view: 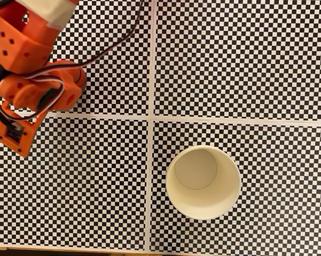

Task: Grasp basketball and place into cup.

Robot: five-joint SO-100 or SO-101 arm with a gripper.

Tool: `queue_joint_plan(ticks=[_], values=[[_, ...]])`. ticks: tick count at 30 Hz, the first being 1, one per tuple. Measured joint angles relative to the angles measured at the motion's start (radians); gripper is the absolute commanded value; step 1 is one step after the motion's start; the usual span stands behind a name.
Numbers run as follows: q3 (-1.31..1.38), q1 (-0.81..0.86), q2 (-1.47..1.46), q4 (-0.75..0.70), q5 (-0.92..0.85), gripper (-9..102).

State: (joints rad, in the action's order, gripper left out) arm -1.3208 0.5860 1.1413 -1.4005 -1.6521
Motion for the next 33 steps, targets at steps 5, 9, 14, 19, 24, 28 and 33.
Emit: queue_joint_plan(ticks=[5,9,14,19,24,28,33], values=[[0.000,0.003,0.000,0.000,0.006,0],[0.003,0.003,0.000,0.000,0.014,0],[0.043,-0.080,0.002,-0.002,0.052,0],[0.087,-0.164,0.008,-0.005,0.117,0],[0.192,-0.224,0.011,0.000,0.172,0],[0.290,-0.216,0.011,0.000,0.178,0],[0.336,-0.235,0.011,0.032,0.169,0]])
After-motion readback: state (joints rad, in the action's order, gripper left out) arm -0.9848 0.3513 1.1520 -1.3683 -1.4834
